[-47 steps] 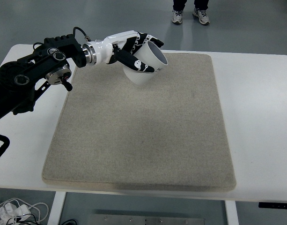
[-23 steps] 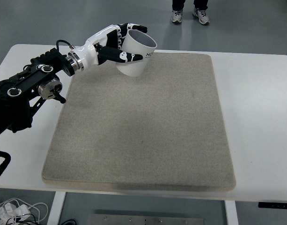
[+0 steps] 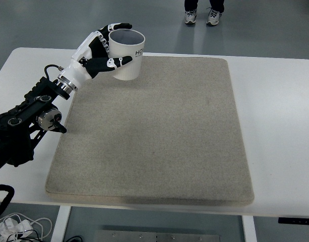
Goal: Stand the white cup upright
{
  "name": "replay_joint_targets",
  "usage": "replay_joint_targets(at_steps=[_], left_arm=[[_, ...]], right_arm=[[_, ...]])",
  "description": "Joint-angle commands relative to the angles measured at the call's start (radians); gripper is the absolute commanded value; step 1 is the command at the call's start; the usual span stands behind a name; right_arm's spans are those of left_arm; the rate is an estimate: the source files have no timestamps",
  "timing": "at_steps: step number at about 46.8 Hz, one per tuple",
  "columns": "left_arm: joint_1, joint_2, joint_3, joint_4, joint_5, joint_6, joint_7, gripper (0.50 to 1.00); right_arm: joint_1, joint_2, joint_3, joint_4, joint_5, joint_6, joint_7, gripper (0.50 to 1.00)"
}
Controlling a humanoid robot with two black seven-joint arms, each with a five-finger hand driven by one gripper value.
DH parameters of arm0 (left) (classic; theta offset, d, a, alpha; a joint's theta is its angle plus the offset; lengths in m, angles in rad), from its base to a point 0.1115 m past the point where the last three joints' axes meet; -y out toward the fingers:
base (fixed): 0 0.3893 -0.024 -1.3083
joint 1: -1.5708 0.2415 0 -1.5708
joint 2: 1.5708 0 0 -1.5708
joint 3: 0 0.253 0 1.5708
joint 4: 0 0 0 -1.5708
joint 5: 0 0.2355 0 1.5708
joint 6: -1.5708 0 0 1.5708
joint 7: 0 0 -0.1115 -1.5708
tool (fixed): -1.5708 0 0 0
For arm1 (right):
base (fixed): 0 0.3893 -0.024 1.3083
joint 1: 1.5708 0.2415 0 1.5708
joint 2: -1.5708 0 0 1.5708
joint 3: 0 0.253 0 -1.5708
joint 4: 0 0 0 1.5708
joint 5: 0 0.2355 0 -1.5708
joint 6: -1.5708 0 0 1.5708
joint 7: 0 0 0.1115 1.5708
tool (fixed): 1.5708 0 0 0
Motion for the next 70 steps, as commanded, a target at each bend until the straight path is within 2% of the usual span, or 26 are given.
replay_joint_targets(at_steps=[1,10,20,28,36,49,50,52,53,56,58,59,62,70], left_arm=[[0.011,-0.005,-0.001,0.017,0.007,0.029,0.000,0.500],[0.028,-0.026,0.013,0.077,0.012,0.077,0.000,0.500],[0.040,-0.045,0.030,0.085,0.033,0.126,0.000,0.500],[0.057,-0.072,0.034,0.105,0.038,0.140,0.000,0.500],[0.060,-0.079,0.079,0.103,0.058,0.189,0.000,0.500],[0.061,-0.091,0.090,0.103,0.058,0.213,0.000,0.500],[0.061,-0.091,0.090,0.103,0.058,0.218,0.000,0.554],[0.063,-0.091,0.090,0.103,0.056,0.221,0.000,0.779],[0.063,-0.091,0.090,0.103,0.056,0.221,0.000,0.844],[0.066,-0.091,0.090,0.103,0.056,0.221,0.000,0.889],[0.072,-0.092,0.090,0.103,0.056,0.221,0.000,0.958],[0.072,-0.094,0.090,0.102,0.056,0.221,0.000,0.975],[0.074,-0.095,0.088,0.099,0.056,0.221,0.000,0.992],[0.077,-0.095,0.085,0.093,0.050,0.221,0.000,0.992]], right_arm=[[0.000,0.000,0.000,0.000,0.000,0.000,0.000,0.952],[0.000,0.000,0.000,0.000,0.000,0.000,0.000,0.952],[0.000,0.000,0.000,0.000,0.000,0.000,0.000,0.952],[0.000,0.000,0.000,0.000,0.000,0.000,0.000,0.952],[0.000,0.000,0.000,0.000,0.000,0.000,0.000,0.952],[0.000,0.000,0.000,0.000,0.000,0.000,0.000,0.952],[0.000,0.000,0.000,0.000,0.000,0.000,0.000,0.952],[0.000,0.000,0.000,0.000,0.000,0.000,0.000,0.952],[0.000,0.000,0.000,0.000,0.000,0.000,0.000,0.952],[0.000,0.000,0.000,0.000,0.000,0.000,0.000,0.952],[0.000,0.000,0.000,0.000,0.000,0.000,0.000,0.952],[0.000,0.000,0.000,0.000,0.000,0.000,0.000,0.952],[0.000,0.000,0.000,-0.001,0.000,0.000,0.000,0.952],[0.000,0.000,0.000,0.000,0.000,0.000,0.000,0.952]])
